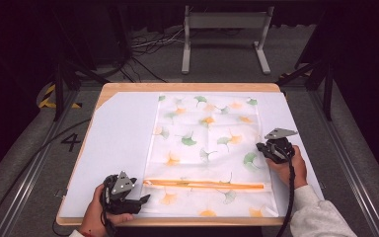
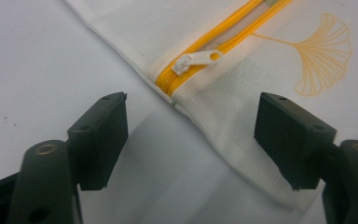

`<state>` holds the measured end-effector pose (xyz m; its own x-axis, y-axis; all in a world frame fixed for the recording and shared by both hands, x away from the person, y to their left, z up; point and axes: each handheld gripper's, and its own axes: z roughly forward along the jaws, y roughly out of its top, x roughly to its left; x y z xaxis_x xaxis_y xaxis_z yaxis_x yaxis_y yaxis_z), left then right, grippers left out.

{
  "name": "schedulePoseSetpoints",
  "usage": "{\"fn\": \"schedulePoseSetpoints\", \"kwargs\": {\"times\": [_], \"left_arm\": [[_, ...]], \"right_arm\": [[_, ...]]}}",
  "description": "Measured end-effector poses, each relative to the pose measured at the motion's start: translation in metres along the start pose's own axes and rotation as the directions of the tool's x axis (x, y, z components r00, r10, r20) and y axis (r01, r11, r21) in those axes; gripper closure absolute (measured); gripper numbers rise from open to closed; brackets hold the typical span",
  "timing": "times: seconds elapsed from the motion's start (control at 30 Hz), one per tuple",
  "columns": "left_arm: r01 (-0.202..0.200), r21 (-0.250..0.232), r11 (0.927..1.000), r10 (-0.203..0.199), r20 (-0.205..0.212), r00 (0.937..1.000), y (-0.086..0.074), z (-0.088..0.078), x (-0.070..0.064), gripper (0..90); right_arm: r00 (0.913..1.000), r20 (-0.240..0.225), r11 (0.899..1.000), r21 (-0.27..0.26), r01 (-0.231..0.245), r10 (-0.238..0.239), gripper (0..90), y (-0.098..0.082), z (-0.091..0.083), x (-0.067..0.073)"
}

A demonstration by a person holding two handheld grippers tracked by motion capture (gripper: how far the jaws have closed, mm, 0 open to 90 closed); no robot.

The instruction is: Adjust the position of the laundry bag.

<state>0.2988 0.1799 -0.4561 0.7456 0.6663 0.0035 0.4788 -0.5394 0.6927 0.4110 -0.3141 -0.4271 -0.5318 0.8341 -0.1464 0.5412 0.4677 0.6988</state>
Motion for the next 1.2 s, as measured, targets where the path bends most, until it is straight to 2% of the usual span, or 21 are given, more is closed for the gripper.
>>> {"fn": "schedulePoseSetpoints", "kwargs": {"times": [0.07,0.27,0.33,0.47,0.5,0.6,0.67,0.73,0.83,0.93,1.0,1.1,1.2], "left_arm": [[0.006,-0.005,1.0000,-0.006,-0.004,1.0000,0.002,0.003,0.000,21.4],[0.008,0.000,1.0000,-0.008,0.011,0.9999,0.004,0.005,-0.001,25.1],[0.013,-0.006,0.9999,-0.013,0.013,0.9998,0.004,0.005,-0.001,29.9],[0.039,-0.028,0.9988,-0.039,0.004,0.9992,0.002,0.002,-0.002,50.5],[0.036,-0.032,0.9989,-0.035,0.007,0.9993,0.001,0.001,-0.003,58.9],[0.015,-0.024,0.9996,-0.015,0.014,0.9998,0.002,-0.001,-0.007,74.9],[0.014,-0.027,0.9995,-0.013,0.025,0.9996,0.001,-0.001,-0.006,79.5],[0.039,-0.043,0.9983,-0.037,0.045,0.9983,0.000,0.000,-0.003,83.5],[0.034,-0.043,0.9985,-0.032,0.051,0.9982,0.000,-0.001,-0.002,87.1],[0.004,-0.044,0.9990,-0.002,0.045,0.9990,0.001,-0.002,-0.003,87.9],[-0.013,-0.047,0.9988,0.015,0.036,0.9993,0.002,-0.003,-0.005,87.9],[-0.030,-0.057,0.9979,0.032,0.025,0.9992,0.003,-0.006,-0.006,87.8],[-0.044,-0.061,0.9972,0.045,0.026,0.9986,0.003,-0.007,-0.007,87.8]], "right_arm": [[1.0000,-0.003,1.000,0.002,0.000,0.000,88.4,0.000,0.001,0.000],[0.9999,0.007,1.000,0.009,0.013,-0.013,82.3,-0.002,0.004,0.004],[0.9997,0.012,1.000,0.012,0.019,-0.020,79.7,-0.002,0.005,0.006],[0.9997,0.014,1.000,0.011,0.020,-0.020,76.4,-0.002,0.006,0.007],[0.9996,0.016,1.000,0.011,0.022,-0.022,75.1,-0.001,0.006,0.008],[0.9995,0.017,1.000,0.012,0.025,-0.025,73.2,-0.001,0.007,0.009],[0.9995,0.019,1.000,0.012,0.026,-0.026,72.0,-0.001,0.007,0.009],[0.9995,0.019,1.000,0.013,0.025,-0.026,70.8,-0.001,0.007,0.009],[0.9995,0.020,1.000,0.010,0.026,-0.027,69.7,0.000,0.006,0.010],[0.9994,0.023,1.000,-0.002,0.026,-0.026,65.3,0.001,0.003,0.010],[0.9996,0.012,0.999,-0.029,0.027,-0.027,63.9,0.003,0.000,0.010],[0.9990,0.003,0.998,-0.053,0.045,-0.045,63.5,0.005,-0.005,0.014],[0.9945,-0.043,0.991,-0.102,0.091,-0.095,69.6,0.013,-0.016,0.026]]}}
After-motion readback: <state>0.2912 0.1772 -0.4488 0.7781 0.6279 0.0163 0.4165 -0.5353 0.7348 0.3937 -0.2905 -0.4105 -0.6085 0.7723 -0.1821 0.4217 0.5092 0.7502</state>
